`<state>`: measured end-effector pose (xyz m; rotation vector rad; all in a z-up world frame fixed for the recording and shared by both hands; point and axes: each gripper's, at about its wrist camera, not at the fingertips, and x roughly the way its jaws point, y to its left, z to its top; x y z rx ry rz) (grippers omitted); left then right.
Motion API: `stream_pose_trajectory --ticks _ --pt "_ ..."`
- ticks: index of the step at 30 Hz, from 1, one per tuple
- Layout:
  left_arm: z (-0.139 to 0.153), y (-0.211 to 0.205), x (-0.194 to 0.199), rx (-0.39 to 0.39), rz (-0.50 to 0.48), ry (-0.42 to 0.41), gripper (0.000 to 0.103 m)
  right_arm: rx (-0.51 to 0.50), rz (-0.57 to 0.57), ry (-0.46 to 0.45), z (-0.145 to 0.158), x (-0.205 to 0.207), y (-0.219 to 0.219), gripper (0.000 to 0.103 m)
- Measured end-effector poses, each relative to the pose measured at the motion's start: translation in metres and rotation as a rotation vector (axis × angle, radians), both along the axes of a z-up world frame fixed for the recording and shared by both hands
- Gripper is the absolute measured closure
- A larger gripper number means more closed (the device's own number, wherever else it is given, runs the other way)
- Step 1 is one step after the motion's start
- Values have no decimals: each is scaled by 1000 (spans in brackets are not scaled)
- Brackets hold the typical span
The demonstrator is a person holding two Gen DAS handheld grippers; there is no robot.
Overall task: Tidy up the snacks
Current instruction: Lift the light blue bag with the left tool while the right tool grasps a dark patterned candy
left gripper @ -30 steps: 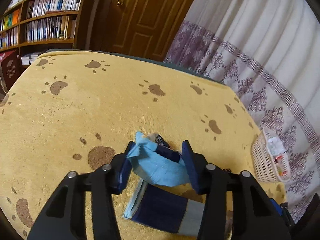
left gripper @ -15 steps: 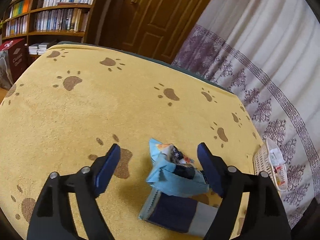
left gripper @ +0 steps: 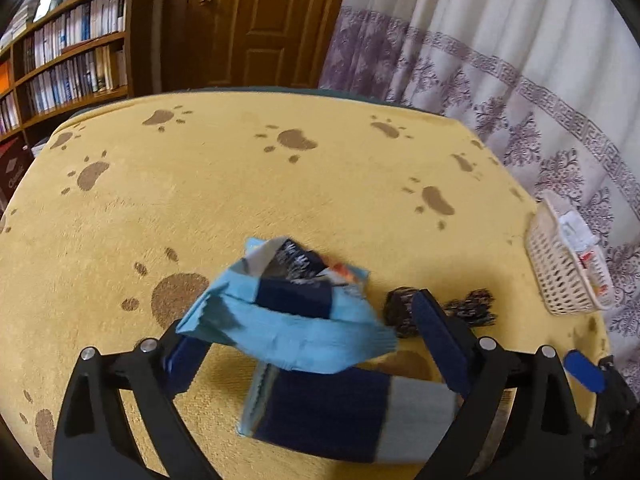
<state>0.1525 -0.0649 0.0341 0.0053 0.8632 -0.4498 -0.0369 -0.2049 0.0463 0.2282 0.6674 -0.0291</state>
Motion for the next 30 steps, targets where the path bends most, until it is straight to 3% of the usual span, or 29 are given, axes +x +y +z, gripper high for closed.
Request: stream_pose_trajectory --ticks 2,4,13,24,30 --pt "-4 4 4 -10 13 20 32 -3 4 1 0 1 1 29" --pt "-9 9 7 -32 21 43 39 -7 8 2 0 3 2 29" --pt "24 26 -5 -122 44 -86 47 -58 39 1 5 15 10 29" --pt "46 60 -2 -206 134 -117 48 -116 154 -16 21 70 34 29" --pt "46 66 0 -221 157 -111 48 -105 283 58 10 112 52 32"
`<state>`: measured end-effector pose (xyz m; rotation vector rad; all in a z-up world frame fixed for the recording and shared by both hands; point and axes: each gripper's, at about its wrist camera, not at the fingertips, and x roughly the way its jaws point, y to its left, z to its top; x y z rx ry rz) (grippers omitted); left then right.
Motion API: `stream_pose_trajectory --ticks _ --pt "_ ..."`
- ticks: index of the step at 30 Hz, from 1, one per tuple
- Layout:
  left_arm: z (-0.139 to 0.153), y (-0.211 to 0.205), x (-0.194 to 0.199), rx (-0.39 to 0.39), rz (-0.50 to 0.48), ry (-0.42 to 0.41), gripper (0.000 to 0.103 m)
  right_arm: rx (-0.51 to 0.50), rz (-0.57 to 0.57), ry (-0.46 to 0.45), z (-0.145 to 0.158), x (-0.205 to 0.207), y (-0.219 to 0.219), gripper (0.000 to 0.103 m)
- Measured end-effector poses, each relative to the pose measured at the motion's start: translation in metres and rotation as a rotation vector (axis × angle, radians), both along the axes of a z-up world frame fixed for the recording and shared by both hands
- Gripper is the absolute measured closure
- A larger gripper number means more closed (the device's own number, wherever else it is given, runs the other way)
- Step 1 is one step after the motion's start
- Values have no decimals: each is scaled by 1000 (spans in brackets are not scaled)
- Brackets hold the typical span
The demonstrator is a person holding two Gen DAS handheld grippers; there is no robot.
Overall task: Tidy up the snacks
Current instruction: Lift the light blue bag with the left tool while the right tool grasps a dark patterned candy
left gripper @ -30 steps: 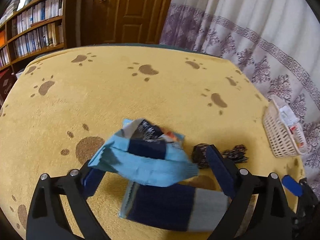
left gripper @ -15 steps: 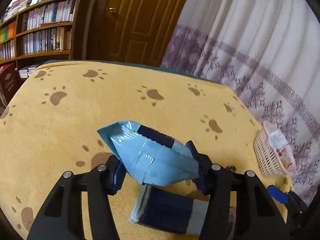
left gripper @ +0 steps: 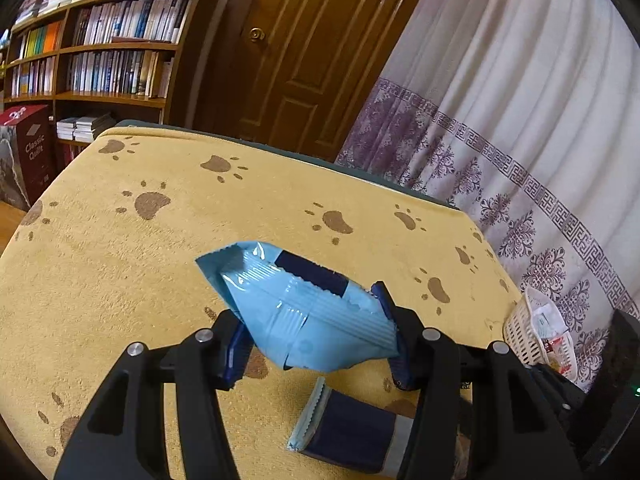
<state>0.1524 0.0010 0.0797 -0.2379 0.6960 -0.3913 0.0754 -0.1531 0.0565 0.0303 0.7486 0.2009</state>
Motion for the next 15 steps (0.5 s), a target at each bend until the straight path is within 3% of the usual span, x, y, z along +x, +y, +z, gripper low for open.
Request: stream_pose_trajectory --ticks 7,15 --pt "-2 0 1 -5 6 4 48 -74 24 111 -30 38 2 56" --pt "-5 -5 1 4 -4 8 48 -89 36 110 -37 38 2 57"
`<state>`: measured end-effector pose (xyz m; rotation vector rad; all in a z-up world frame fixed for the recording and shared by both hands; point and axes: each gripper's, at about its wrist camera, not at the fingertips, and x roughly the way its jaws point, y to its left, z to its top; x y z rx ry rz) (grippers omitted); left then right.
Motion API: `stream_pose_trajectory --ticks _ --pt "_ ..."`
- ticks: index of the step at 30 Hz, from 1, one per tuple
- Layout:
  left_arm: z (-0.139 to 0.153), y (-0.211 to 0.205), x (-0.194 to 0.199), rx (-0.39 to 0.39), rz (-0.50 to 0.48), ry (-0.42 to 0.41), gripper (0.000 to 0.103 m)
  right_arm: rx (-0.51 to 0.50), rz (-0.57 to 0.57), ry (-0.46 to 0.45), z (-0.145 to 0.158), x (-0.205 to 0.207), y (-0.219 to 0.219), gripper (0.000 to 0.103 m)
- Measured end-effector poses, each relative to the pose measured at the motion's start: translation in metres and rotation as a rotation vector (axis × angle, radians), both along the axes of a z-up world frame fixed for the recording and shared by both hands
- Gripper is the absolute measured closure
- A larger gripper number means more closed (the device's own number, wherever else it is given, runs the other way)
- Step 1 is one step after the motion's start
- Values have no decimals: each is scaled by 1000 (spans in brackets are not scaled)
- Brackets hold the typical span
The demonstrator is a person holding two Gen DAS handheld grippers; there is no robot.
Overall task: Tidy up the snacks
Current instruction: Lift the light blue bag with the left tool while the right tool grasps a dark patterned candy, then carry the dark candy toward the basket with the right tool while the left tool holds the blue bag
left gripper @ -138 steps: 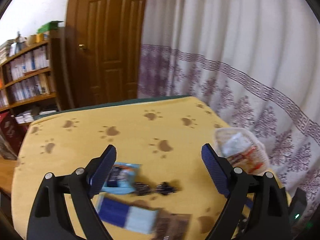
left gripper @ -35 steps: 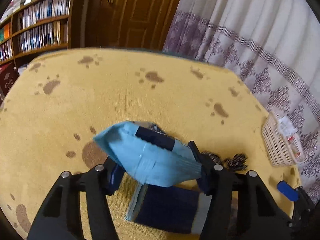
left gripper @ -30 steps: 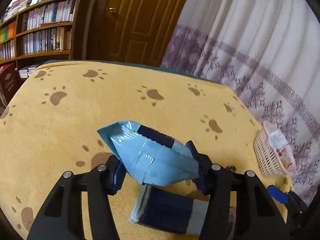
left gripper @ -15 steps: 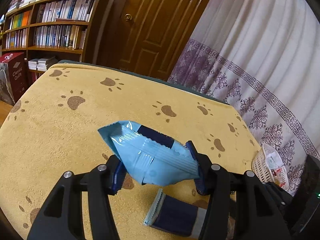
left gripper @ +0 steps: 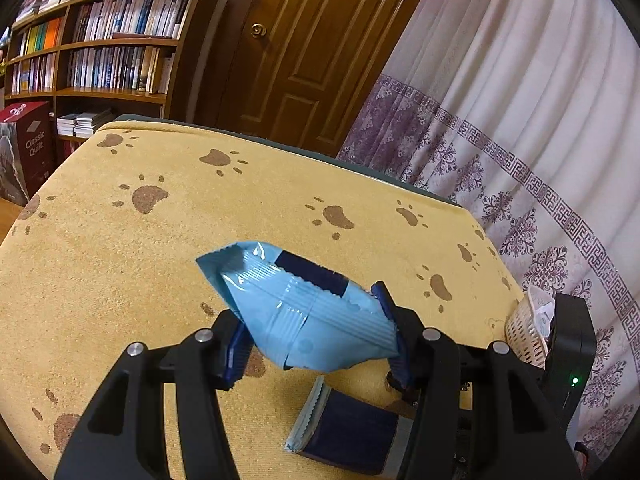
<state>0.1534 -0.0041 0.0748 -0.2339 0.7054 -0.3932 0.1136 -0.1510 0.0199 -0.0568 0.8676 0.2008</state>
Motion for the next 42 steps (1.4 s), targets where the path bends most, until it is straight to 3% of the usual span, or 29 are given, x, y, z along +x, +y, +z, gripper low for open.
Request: stream_pose_trajectory --ticks 15,21,42 --pt "5 1 -2 -18 -1 -19 47 -45 19 4 -1 -4 1 57" --pt "8 0 -5 -19 -3 -29 47 -53 -13 -1 1 -14 3 67" --pt "13 -6 -9 6 16 -56 47 117 -162 -50 23 -58 -39 68"
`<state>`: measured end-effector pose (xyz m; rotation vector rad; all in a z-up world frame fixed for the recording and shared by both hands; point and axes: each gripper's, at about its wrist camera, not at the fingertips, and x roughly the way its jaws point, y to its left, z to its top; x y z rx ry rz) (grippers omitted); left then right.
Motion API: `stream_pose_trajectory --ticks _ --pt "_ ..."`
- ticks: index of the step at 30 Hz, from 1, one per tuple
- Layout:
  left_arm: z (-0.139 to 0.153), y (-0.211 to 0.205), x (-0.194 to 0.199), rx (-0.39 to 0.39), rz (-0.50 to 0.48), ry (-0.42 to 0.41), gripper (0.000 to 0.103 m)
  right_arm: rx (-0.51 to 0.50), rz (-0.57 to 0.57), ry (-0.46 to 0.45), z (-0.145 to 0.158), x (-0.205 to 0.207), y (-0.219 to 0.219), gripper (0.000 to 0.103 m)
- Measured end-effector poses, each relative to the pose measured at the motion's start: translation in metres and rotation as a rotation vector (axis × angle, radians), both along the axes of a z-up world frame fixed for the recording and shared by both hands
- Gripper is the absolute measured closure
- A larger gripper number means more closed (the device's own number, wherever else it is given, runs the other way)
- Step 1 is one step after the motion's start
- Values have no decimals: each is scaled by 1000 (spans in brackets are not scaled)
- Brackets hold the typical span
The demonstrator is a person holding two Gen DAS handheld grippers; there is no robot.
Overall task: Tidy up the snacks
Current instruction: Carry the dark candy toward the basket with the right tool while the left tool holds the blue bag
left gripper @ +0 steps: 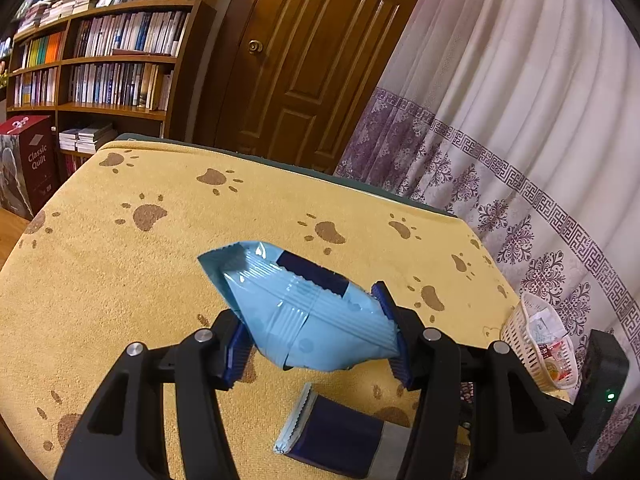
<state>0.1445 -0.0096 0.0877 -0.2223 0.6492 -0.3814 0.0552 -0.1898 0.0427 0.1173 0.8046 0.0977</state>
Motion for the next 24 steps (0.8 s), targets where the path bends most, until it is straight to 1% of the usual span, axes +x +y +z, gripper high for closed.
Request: stream_pose_trajectory --ticks 5,13,19,24 --pt "2 -2 -2 11 4 -8 47 28 -8 -22 9 -13 -3 68" --pt "6 -1 -4 2 3 -17 47 60 -25 -70 29 -32 -8 68" --pt "13 -2 -9 -7 -2 -34 47 85 -63 -126 52 -46 -25 68" --pt "20 -4 -15 -14 -11 -53 47 80 -115 -175 70 -58 -44 67"
